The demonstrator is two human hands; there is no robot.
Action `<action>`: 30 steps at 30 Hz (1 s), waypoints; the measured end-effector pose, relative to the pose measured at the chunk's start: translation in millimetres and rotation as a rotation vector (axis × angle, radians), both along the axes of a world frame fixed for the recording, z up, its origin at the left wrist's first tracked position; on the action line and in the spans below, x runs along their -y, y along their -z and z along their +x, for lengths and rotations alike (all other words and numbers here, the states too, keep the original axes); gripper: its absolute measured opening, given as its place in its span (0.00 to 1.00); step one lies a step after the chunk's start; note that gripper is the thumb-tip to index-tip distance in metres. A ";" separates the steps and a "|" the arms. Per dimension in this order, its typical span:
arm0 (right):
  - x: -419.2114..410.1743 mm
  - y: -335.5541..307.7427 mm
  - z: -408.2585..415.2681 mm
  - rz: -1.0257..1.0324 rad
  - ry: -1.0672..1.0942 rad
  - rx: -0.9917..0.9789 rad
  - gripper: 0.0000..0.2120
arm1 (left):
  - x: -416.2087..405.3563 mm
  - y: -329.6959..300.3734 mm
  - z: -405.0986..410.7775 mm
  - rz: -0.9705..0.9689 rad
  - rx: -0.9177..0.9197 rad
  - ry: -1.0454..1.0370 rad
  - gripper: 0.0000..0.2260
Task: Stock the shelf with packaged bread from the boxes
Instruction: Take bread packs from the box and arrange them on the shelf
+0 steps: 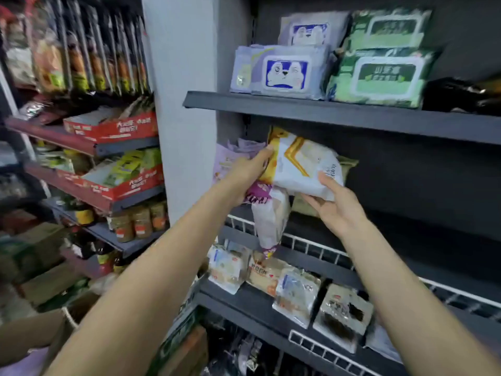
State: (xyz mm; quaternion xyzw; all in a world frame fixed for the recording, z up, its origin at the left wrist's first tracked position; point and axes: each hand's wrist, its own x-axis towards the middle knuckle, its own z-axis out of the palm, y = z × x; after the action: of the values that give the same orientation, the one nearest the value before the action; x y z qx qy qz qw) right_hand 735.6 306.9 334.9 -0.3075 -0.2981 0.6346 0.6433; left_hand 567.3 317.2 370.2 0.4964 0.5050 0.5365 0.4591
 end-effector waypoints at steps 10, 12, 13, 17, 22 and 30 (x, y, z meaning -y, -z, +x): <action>-42.8 -40.7 190.8 0.066 0.434 0.472 0.15 | -56.9 -3.9 139.9 -0.121 0.219 0.061 0.04; -51.3 -42.3 202.1 0.098 0.520 0.536 0.12 | -61.5 -6.4 144.0 -0.125 0.313 0.077 0.07; -58.1 -40.3 206.7 0.101 0.551 0.568 0.12 | -64.8 -7.5 144.8 -0.126 0.344 0.067 0.06; -91.4 -18.5 212.2 0.052 0.571 0.777 0.15 | -69.3 -12.2 150.8 -0.165 0.349 0.011 0.04; -131.8 6.2 201.9 0.060 0.543 0.928 0.15 | -77.8 -9.2 152.5 -0.198 0.319 -0.080 0.10; -167.9 36.5 212.4 -0.098 0.440 1.340 0.26 | -81.5 -0.4 151.5 -0.265 0.424 -0.072 0.06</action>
State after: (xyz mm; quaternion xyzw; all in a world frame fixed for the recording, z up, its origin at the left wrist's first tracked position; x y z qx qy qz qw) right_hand 947.9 474.8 298.4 -0.7139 -0.5319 0.1765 0.4199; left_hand 718.8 398.7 370.6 0.2899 0.4807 0.5735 0.5966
